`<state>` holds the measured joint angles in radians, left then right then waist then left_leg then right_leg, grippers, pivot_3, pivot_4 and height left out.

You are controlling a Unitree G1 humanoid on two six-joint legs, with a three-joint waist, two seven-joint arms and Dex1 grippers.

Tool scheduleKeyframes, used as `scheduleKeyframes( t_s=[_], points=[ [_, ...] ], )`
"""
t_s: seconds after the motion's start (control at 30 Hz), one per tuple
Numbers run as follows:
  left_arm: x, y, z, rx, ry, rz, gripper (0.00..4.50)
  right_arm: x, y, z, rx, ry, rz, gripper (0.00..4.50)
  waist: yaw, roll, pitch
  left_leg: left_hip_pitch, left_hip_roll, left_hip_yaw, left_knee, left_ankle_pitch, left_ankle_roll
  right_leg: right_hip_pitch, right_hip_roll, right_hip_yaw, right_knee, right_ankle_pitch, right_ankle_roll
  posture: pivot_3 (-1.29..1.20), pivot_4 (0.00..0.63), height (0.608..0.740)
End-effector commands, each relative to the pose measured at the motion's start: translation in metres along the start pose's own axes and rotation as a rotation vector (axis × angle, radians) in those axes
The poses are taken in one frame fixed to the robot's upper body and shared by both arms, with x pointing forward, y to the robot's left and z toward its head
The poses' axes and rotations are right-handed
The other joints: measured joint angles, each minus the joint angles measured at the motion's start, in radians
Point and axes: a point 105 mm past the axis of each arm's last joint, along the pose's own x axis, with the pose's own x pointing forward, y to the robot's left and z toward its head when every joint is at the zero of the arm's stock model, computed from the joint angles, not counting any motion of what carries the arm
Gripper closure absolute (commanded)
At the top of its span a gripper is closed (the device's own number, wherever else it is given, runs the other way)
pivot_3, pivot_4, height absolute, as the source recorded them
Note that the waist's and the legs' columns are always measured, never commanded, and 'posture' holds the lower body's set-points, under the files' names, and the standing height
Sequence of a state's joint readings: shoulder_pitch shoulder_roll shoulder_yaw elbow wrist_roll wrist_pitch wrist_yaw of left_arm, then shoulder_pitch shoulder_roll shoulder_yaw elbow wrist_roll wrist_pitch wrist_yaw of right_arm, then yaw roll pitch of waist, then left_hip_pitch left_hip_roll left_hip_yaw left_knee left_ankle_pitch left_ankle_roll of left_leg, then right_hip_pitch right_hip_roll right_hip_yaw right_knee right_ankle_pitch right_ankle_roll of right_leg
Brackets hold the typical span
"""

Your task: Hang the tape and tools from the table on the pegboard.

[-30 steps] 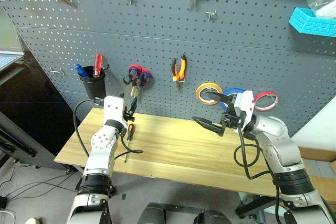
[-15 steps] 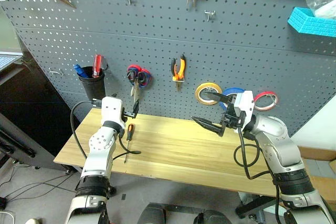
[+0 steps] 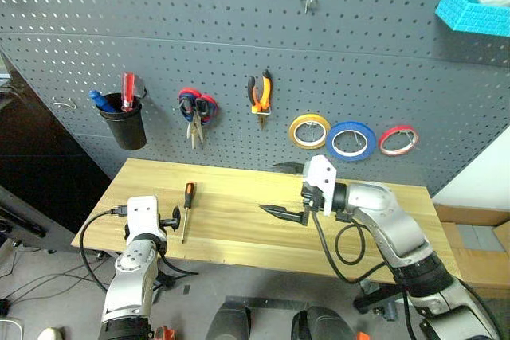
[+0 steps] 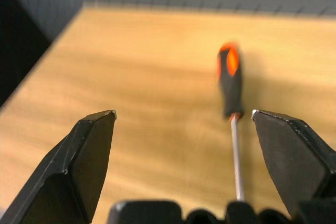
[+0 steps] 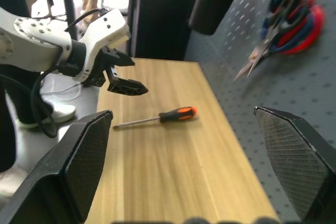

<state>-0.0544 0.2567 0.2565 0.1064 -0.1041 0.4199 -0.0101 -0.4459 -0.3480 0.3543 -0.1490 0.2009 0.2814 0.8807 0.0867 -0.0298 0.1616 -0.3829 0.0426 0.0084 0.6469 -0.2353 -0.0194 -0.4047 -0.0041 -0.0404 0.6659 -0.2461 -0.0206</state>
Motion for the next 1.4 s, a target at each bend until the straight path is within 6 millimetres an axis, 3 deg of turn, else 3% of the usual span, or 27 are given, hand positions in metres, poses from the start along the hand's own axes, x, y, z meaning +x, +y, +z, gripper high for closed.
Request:
scheduleKeyframes(
  t_s=[0.03, 0.2, 0.4, 0.57, 0.77, 0.87, 1.13, 1.4],
  points=[
    [0.002, -0.011, 0.020, -0.047, -0.010, -0.025, 0.03, 0.005, 0.003, 0.001, -0.004, 0.030, 0.059, 0.00, -0.002, -0.001, 0.015, -0.001, 0.000, 0.000, 0.000, 0.000, 0.000, 0.000, 0.000, 0.000, 0.000, 0.000, 0.000, 0.15, 0.247, 0.740],
    [0.019, -0.026, 0.036, -0.017, -0.002, -0.108, 0.03, 0.005, 0.000, -0.013, -0.034, 0.126, 0.104, 0.00, -0.012, -0.003, 0.057, -0.009, 0.000, 0.001, 0.000, 0.000, 0.000, -0.005, -0.001, 0.000, -0.003, 0.000, -0.001, 0.11, 0.291, 0.740],
    [0.048, -0.017, 0.057, 0.021, -0.002, -0.116, 0.03, 0.007, -0.006, -0.017, -0.041, 0.152, 0.099, 0.00, -0.037, -0.005, 0.093, -0.015, 0.001, 0.000, -0.001, 0.000, 0.000, -0.011, -0.001, -0.001, -0.003, 0.000, -0.001, 0.07, 0.311, 0.740],
    [0.067, -0.010, 0.057, 0.064, 0.071, -0.098, 0.03, 0.011, -0.013, -0.013, -0.039, 0.149, 0.077, 0.00, -0.056, -0.006, 0.107, -0.019, 0.001, 0.001, -0.001, 0.000, 0.000, -0.016, -0.001, -0.001, -0.003, 0.000, -0.001, 0.04, 0.320, 0.740],
    [0.075, -0.013, 0.051, 0.048, 0.133, -0.082, 0.03, 0.015, -0.014, -0.010, -0.035, 0.151, 0.075, 0.00, -0.065, -0.006, 0.120, -0.019, 0.000, 0.001, -0.002, 0.000, -0.001, -0.016, -0.002, -0.002, -0.002, 0.000, -0.001, 0.02, 0.326, 0.740],
    [0.076, -0.015, 0.048, 0.034, 0.147, -0.070, 0.61, 0.014, -0.014, -0.011, -0.035, 0.161, 0.080, 0.00, -0.066, -0.006, 0.121, -0.019, 0.000, 0.001, -0.002, 0.000, -0.002, -0.016, -0.002, -0.002, -0.002, 0.000, -0.001, 0.02, 0.329, 0.740],
    [0.073, -0.012, 0.045, 0.025, 0.151, -0.058, 3.45, 0.015, -0.015, -0.012, -0.036, 0.166, 0.079, 0.00, -0.069, -0.005, 0.123, -0.018, 0.001, 0.002, -0.002, 0.000, -0.003, -0.016, -0.002, -0.002, -0.002, 0.000, 0.000, 0.04, 0.323, 0.740],
    [0.069, -0.008, 0.051, 0.018, 0.137, -0.052, 3.56, 0.014, -0.022, -0.011, -0.045, 0.152, 0.057, 0.00, -0.070, -0.005, 0.123, -0.018, 0.001, 0.003, -0.002, 0.000, -0.008, -0.016, -0.003, -0.001, -0.002, 0.000, 0.000, 0.06, 0.289, 0.740]
  ],
)
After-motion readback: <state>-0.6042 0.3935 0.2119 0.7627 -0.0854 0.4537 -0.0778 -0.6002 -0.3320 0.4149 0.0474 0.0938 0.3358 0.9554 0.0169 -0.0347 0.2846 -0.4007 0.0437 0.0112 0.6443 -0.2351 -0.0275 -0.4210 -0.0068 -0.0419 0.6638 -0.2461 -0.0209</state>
